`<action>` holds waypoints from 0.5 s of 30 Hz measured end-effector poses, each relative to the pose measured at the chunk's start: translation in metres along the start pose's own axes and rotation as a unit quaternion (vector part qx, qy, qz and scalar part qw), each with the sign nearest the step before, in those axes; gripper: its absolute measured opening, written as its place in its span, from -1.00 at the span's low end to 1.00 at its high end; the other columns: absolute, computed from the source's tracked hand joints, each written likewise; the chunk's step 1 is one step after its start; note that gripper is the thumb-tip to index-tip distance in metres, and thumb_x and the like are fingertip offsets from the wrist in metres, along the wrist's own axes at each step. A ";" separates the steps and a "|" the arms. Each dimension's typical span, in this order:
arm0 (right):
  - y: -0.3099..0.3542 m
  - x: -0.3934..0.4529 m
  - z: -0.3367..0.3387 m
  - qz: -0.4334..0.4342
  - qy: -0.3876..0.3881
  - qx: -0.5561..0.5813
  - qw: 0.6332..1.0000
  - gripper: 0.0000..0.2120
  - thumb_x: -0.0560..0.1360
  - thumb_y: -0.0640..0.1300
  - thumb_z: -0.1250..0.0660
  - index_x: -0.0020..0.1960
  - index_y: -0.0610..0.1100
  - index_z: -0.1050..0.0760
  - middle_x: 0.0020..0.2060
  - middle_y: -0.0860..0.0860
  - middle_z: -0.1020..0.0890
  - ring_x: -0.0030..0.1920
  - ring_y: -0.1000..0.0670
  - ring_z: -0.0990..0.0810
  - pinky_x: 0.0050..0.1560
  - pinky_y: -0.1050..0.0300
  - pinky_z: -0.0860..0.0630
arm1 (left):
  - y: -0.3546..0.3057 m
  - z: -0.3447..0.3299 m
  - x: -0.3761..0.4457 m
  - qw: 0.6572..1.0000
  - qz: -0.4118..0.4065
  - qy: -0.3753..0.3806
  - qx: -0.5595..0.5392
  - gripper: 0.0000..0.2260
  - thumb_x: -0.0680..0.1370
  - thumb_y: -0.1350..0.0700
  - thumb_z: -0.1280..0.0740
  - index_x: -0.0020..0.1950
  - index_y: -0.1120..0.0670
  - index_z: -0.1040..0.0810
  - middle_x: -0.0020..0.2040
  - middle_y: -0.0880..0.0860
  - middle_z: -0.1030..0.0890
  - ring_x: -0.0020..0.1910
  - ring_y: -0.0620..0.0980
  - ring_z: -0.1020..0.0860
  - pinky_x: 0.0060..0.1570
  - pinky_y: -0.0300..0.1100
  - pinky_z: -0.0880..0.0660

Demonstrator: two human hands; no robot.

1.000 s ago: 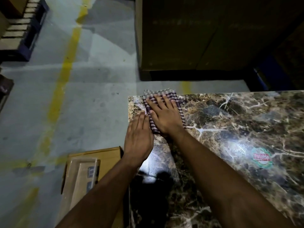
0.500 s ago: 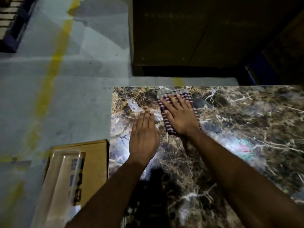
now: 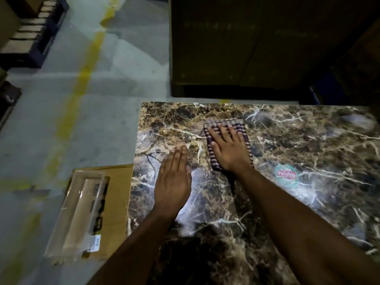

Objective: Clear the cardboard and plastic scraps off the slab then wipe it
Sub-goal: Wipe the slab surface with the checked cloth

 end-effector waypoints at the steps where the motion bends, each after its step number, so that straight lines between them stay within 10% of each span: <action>1: 0.005 0.008 0.001 -0.021 0.002 0.007 1.000 -0.49 0.68 0.19 0.16 0.62 0.25 0.13 0.65 0.03 -0.01 0.63 -0.09 0.13 0.58 -0.19 0.13 | 0.001 0.000 -0.005 1.000 0.002 0.001 0.001 -0.48 0.70 -0.05 -0.02 0.64 0.08 -0.08 0.64 0.04 -0.13 0.62 0.02 -0.06 0.56 -0.06 0.07; 8: 0.032 -0.065 -0.012 0.091 0.018 -0.016 0.996 -0.47 0.65 0.22 0.24 0.62 0.26 0.16 0.64 0.04 -0.02 0.64 -0.10 0.11 0.59 -0.17 0.08 | -0.008 -0.002 -0.052 1.000 0.024 0.005 0.010 -0.49 0.70 -0.05 -0.03 0.63 0.10 -0.15 0.63 0.06 -0.17 0.61 0.04 -0.10 0.57 -0.03 -0.02; 15: 0.030 -0.065 -0.004 0.000 0.009 0.002 1.000 -0.47 0.68 0.19 0.20 0.63 0.21 0.17 0.65 -0.02 0.04 0.63 -0.13 0.18 0.59 -0.21 0.15 | -0.015 -0.004 -0.095 1.000 0.026 0.005 -0.004 -0.47 0.71 -0.06 -0.01 0.65 0.08 -0.05 0.65 0.02 -0.06 0.63 0.01 -0.03 0.57 -0.06 0.04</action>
Point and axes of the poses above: each hand's wrist, its own x-axis towards the middle knuckle, its own z-axis out of the back of the hand, y = z × x, the point moved 6 cm from there along x, towards the middle knuckle
